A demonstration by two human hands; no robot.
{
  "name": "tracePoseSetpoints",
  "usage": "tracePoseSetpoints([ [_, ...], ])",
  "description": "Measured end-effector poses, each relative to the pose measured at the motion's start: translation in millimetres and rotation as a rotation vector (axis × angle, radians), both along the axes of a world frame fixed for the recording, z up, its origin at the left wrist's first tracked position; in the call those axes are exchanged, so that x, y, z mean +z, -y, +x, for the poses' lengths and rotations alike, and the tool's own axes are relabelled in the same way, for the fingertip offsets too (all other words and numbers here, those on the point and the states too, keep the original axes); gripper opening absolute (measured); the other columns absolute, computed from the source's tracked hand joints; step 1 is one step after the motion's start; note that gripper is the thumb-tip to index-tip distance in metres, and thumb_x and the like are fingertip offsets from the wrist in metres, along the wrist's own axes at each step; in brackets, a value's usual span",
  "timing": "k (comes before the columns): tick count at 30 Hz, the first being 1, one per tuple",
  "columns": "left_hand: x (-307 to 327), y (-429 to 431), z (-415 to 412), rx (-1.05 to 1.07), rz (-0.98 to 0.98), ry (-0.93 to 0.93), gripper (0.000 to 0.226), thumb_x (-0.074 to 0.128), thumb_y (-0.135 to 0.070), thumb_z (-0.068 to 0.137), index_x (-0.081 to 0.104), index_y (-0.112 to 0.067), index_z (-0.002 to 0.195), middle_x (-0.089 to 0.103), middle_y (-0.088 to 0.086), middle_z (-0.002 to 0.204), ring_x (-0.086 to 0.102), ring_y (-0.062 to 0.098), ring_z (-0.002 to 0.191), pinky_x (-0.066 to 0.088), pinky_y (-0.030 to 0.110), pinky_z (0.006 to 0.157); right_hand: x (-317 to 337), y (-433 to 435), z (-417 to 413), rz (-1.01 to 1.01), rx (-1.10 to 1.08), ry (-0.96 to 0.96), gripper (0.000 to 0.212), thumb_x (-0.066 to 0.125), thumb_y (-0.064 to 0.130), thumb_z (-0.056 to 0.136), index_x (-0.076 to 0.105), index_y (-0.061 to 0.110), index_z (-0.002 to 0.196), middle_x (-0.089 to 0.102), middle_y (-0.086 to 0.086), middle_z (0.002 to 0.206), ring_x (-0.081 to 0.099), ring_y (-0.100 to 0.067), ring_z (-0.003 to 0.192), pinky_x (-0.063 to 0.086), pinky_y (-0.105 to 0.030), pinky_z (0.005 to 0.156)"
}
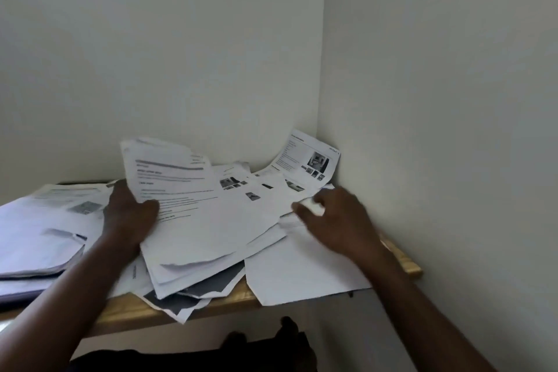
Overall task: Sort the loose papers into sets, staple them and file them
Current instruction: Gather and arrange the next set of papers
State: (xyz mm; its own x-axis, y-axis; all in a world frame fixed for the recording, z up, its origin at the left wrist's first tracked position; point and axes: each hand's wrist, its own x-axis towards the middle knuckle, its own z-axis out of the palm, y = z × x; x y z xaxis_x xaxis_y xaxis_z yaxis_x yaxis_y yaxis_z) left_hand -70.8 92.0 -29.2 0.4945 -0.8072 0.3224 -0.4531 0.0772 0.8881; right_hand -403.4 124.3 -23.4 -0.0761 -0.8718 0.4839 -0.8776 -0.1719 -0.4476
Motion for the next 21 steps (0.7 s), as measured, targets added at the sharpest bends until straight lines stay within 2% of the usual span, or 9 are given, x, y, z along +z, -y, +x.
tracePoseSetpoints([
  [2,1.5,-3.5,-9.6,-0.023,0.031,0.099,0.049,0.065,-0.011,0.087,0.054,-0.011,0.135,0.063,0.019,0.134,0.059,0.042,0.121,0.047,0.048,0.099,8.4,16.8,-17.2,0.213,-0.123,-0.103,0.073,0.054,0.073,0.091,0.060,0.014,0.134,0.057,-0.016,0.132,0.052,-0.035,0.127,0.045,-0.038,0.105],
  [4,-1.6,-2.8,-15.5,-0.051,0.044,0.167,0.049,0.063,-0.010,0.092,0.048,-0.013,0.138,0.062,0.019,0.136,0.057,0.042,0.123,0.044,0.046,0.099,16.0,28.9,-27.4,0.376,-0.134,-0.151,0.079,0.058,0.071,0.091,0.049,0.013,0.144,0.053,-0.016,0.144,0.049,-0.035,0.135,0.042,-0.038,0.106],
  [8,-5.2,0.8,-14.1,-0.042,0.016,0.170,0.045,0.063,-0.009,0.093,0.050,-0.013,0.136,0.062,0.018,0.135,0.057,0.039,0.122,0.043,0.043,0.097,15.8,62.5,-35.6,0.491,-0.118,-0.102,0.089,0.082,0.064,0.067,0.052,0.019,0.137,0.060,-0.007,0.136,0.057,-0.027,0.126,0.049,-0.037,0.103],
  [10,-4.1,-0.4,-13.7,-0.019,-0.006,0.161,0.043,0.062,-0.008,0.094,0.051,-0.011,0.135,0.062,0.018,0.135,0.057,0.039,0.122,0.043,0.043,0.099,14.8,75.9,-36.0,0.474,-0.113,-0.083,0.072,0.084,0.052,0.069,0.057,0.015,0.125,0.062,-0.006,0.122,0.060,-0.025,0.118,0.051,-0.036,0.100],
  [12,-3.2,-1.2,-14.2,-0.003,-0.028,0.160,0.042,0.062,-0.008,0.094,0.051,-0.011,0.135,0.063,0.018,0.134,0.057,0.039,0.122,0.043,0.042,0.098,19.5,87.3,-35.9,0.436,-0.051,0.016,0.047,0.079,0.030,0.083,0.063,0.007,0.121,0.067,-0.011,0.122,0.062,-0.026,0.110,0.051,-0.032,0.092],
  [14,-2.0,-0.8,-13.8,0.014,-0.062,0.140,0.041,0.061,-0.007,0.094,0.051,-0.010,0.134,0.064,0.017,0.131,0.058,0.038,0.120,0.041,0.038,0.093,32.1,98.2,-33.5,0.478,0.045,0.126,0.032,0.068,0.021,0.095,0.065,0.003,0.121,0.067,-0.013,0.121,0.060,-0.024,0.098,0.050,-0.032,0.087],
  [16,1.6,-0.8,-13.8,0.051,-0.120,0.102,0.041,0.063,-0.008,0.094,0.052,-0.010,0.133,0.065,0.016,0.128,0.060,0.037,0.116,0.042,0.037,0.092,47.9,109.2,-29.0,0.534,0.138,0.208,0.026,0.060,0.022,0.102,0.062,0.005,0.122,0.064,-0.011,0.122,0.062,-0.025,0.096,0.055,-0.034,0.089],
  [19,5.4,3.5,-8.0,0.077,-0.216,-0.021,0.039,0.066,-0.011,0.093,0.054,-0.011,0.131,0.066,0.010,0.123,0.061,0.029,0.107,0.050,0.042,0.096,66.8,128.7,-19.9,0.533,0.162,0.419,0.031,0.062,0.018,0.101,0.060,0.002,0.128,0.066,-0.020,0.127,0.066,-0.034,0.111,0.054,-0.049,0.102],
  [21,3.2,6.3,-1.5,0.066,-0.241,-0.100,0.041,0.068,-0.014,0.091,0.056,-0.013,0.129,0.067,0.003,0.121,0.065,0.027,0.108,0.055,0.048,0.098,75.7,133.0,-6.6,0.554,0.213,0.566,0.020,0.060,0.017,0.102,0.062,0.004,0.117,0.070,-0.017,0.110,0.073,-0.027,0.089,0.062,-0.036,0.084],
])
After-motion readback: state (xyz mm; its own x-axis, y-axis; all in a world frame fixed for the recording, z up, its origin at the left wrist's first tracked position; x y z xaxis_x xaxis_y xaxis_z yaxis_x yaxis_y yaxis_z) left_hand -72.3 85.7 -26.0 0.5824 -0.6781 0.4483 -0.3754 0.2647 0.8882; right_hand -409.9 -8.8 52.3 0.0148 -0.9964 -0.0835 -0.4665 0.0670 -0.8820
